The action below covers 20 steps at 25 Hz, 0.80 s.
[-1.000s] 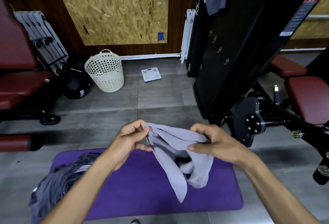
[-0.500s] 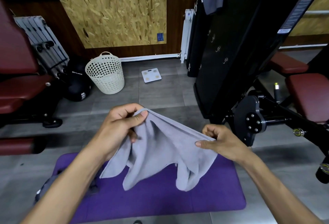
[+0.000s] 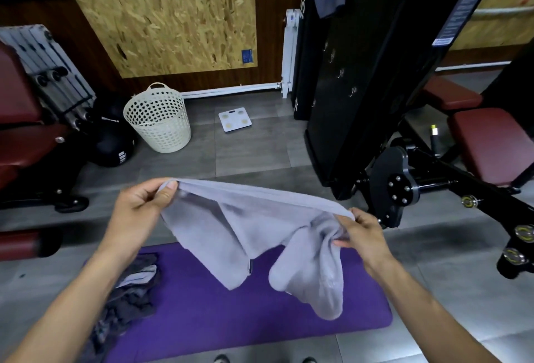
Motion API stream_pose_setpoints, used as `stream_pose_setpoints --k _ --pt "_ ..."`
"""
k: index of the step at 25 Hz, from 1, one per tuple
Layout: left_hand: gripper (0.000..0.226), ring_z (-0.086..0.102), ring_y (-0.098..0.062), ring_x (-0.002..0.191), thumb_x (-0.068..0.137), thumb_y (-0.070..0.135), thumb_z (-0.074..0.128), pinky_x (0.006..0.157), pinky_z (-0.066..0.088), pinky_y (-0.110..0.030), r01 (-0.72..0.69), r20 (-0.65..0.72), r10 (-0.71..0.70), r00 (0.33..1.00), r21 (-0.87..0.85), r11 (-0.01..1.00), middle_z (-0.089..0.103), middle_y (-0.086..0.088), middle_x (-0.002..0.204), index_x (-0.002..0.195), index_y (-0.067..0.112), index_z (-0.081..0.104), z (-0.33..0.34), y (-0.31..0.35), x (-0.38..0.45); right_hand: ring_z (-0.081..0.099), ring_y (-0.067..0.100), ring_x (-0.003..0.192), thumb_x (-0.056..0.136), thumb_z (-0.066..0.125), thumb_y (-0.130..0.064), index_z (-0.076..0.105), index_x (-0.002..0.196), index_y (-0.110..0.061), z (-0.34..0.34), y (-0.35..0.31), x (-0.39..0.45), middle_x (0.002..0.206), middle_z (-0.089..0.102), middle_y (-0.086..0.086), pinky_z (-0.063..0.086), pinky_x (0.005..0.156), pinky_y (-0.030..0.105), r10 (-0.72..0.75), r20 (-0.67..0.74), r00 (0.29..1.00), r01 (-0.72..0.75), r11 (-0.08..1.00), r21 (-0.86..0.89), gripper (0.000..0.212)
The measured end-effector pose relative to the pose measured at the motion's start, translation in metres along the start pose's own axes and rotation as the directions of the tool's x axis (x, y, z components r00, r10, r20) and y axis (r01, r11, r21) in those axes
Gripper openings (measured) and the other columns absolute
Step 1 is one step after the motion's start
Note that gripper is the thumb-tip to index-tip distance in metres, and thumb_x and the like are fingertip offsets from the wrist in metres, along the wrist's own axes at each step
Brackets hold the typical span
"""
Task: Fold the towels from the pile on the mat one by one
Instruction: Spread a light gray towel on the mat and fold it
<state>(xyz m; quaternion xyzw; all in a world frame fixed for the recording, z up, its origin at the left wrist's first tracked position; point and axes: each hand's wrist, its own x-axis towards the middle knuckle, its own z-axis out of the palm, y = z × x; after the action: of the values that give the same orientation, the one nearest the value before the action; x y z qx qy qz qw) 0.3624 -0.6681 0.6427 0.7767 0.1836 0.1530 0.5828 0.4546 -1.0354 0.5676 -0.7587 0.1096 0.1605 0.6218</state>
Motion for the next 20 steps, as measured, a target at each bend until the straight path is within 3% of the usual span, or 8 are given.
stream_pose_setpoints --k 3,5,7,10,13,15,18,20 --pt "0.026 0.062 -0.013 0.088 0.095 0.018 0.059 0.079 0.057 -0.030 0.071 -0.028 -0.071 0.997 0.008 0.997 0.071 0.004 0.093 0.089 0.036 0.077 -0.008 -0.027 0.001 0.041 0.013 0.051 0.080 0.074 -0.041 0.035 0.060 -0.015 -0.014 0.013 0.010 0.051 0.040 -0.004 0.044 0.049 0.035 -0.117 0.142 0.983 0.177 0.812 -0.557 0.051" --pt "0.022 0.064 -0.014 0.085 0.097 0.014 0.056 0.071 0.059 -0.024 0.204 0.006 -0.206 0.979 -0.162 0.966 0.071 0.003 0.091 0.095 0.024 0.075 -0.005 -0.039 -0.004 0.038 0.013 0.050 0.081 0.071 -0.045 0.035 0.061 -0.014 -0.023 0.021 0.013 0.050 0.040 -0.003 0.042 0.050 0.038 -0.196 0.111 0.974 0.218 0.690 -0.690 0.052" --pt "0.020 0.069 -0.013 0.082 0.098 0.012 0.051 0.066 0.060 -0.025 0.305 0.029 -0.318 0.948 -0.379 0.874 0.072 0.002 0.088 0.100 0.013 0.070 0.000 -0.046 -0.012 0.041 0.013 0.052 0.086 0.070 -0.034 0.037 0.063 -0.016 -0.023 0.015 0.008 0.055 0.042 -0.004 0.042 0.045 0.033 -0.232 0.068 0.970 0.228 0.782 -0.580 0.044" --pt "0.021 0.067 -0.011 0.071 0.099 0.016 0.049 0.059 0.059 -0.023 0.311 -0.017 -0.360 0.933 -0.467 0.828 0.071 0.003 0.080 0.093 0.015 0.069 0.000 -0.056 -0.019 0.048 0.019 0.062 0.094 0.059 -0.014 0.038 0.077 -0.011 -0.024 0.013 0.010 0.074 0.042 0.010 0.049 0.042 0.024 0.027 0.027 0.999 -0.020 0.972 -0.236 0.027" --pt "0.019 0.059 -0.006 0.073 0.097 0.019 0.056 0.064 0.052 -0.019 0.054 -0.111 -0.044 0.993 0.084 0.995 0.070 0.006 0.078 0.087 0.018 0.072 -0.014 -0.065 -0.019 0.057 0.027 0.075 0.096 0.056 -0.009 0.042 0.077 -0.006 -0.030 0.016 0.014 0.079 0.048 0.013 0.061 0.064 0.045 0.021 0.012 1.000 -0.021 1.000 0.004 0.023" --pt "0.015 0.058 -0.005 0.077 0.095 0.022 0.060 0.069 0.046 -0.022 -0.134 -0.113 0.199 0.973 0.424 0.896 0.070 0.001 0.080 0.087 0.016 0.070 -0.024 -0.065 -0.020 0.058 0.025 0.074 0.093 0.058 -0.005 0.047 0.074 0.005 -0.030 0.013 0.014 0.075 0.052 0.014 0.059 0.070 0.046 -0.061 -0.072 0.996 0.065 0.996 0.062 0.024" --pt "0.023 0.064 -0.012 0.074 0.093 0.035 0.059 0.066 0.044 -0.023 -0.131 -0.129 0.278 0.952 0.648 0.750 0.070 0.004 0.073 0.087 0.018 0.073 -0.035 -0.079 -0.018 0.036 0.012 0.056 0.090 0.061 -0.012 0.036 0.056 -0.012 -0.023 0.012 0.015 0.057 0.036 0.001 0.036 0.055 0.030 -0.268 -0.101 0.958 0.239 0.943 -0.232 0.041" --pt "0.024 0.070 -0.027 0.074 0.089 0.040 0.059 0.061 0.047 -0.030 -0.102 -0.032 0.211 0.977 0.798 0.594 0.073 -0.003 0.076 0.087 0.024 0.076 -0.042 -0.110 -0.019 0.027 0.015 0.050 0.086 0.060 -0.025 0.028 0.056 -0.018 -0.020 0.025 0.019 0.050 0.030 -0.004 0.027 0.050 0.030 -0.361 -0.003 0.932 0.291 0.755 -0.588 0.045"
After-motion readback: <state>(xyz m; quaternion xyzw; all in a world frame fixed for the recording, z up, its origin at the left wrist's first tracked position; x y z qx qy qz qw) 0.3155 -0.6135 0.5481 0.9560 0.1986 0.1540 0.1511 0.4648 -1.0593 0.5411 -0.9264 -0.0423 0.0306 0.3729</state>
